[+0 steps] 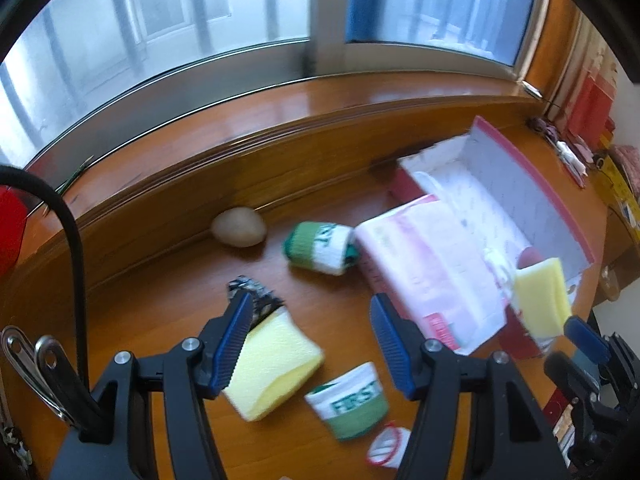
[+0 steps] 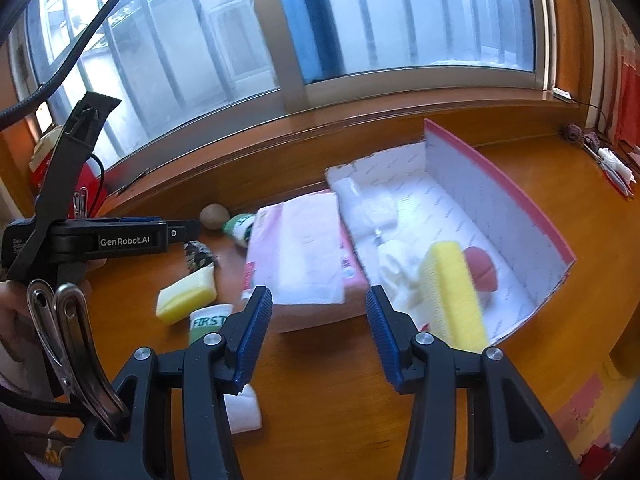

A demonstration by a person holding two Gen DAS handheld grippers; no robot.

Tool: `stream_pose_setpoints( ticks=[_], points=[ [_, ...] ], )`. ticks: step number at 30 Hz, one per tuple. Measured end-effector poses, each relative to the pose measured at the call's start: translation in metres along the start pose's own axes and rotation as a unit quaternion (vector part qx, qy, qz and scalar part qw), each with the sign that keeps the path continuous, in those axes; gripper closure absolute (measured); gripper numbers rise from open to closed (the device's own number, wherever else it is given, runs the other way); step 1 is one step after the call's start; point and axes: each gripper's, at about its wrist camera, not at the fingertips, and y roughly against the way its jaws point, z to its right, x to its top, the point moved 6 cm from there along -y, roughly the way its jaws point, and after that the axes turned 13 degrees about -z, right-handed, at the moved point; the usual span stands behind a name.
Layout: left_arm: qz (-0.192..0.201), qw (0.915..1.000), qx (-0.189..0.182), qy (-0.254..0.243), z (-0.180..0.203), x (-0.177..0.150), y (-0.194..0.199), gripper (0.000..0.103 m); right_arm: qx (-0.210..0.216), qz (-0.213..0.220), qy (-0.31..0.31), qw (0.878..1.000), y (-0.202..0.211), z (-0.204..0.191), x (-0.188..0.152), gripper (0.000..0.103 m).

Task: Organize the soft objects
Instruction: 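Withdraw both grippers from the box back toward the remaining items, then grasp the dark floral pouch with the left gripper while the right gripper grasps the green 'FIRST' wristband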

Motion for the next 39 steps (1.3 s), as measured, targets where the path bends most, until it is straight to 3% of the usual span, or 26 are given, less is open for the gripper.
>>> stream_pose_setpoints(
  ticks=[13,23,39],
  points=[
    [-0.034,0.9983,0.008,0.046,-0.053,-0.003,-0.031,0.039,0.018,-0.022,0.011,1.0,-0.019,-0.039,-0.006,0.053],
    [-0.05,0.9984,0.005,0.027,-0.058,0.004,-0.058,0.039,0.033,-0.047,0.016,0.998,-0.04,-0.068,-0.012,0.053],
    [-0.069,0.9966,-0.024,0.039,-0.075,0.009,-0.09,0.039,0.027,-0.096,0.036,0.994,-0.076,-0.092,-0.023,0.053]
  ],
)
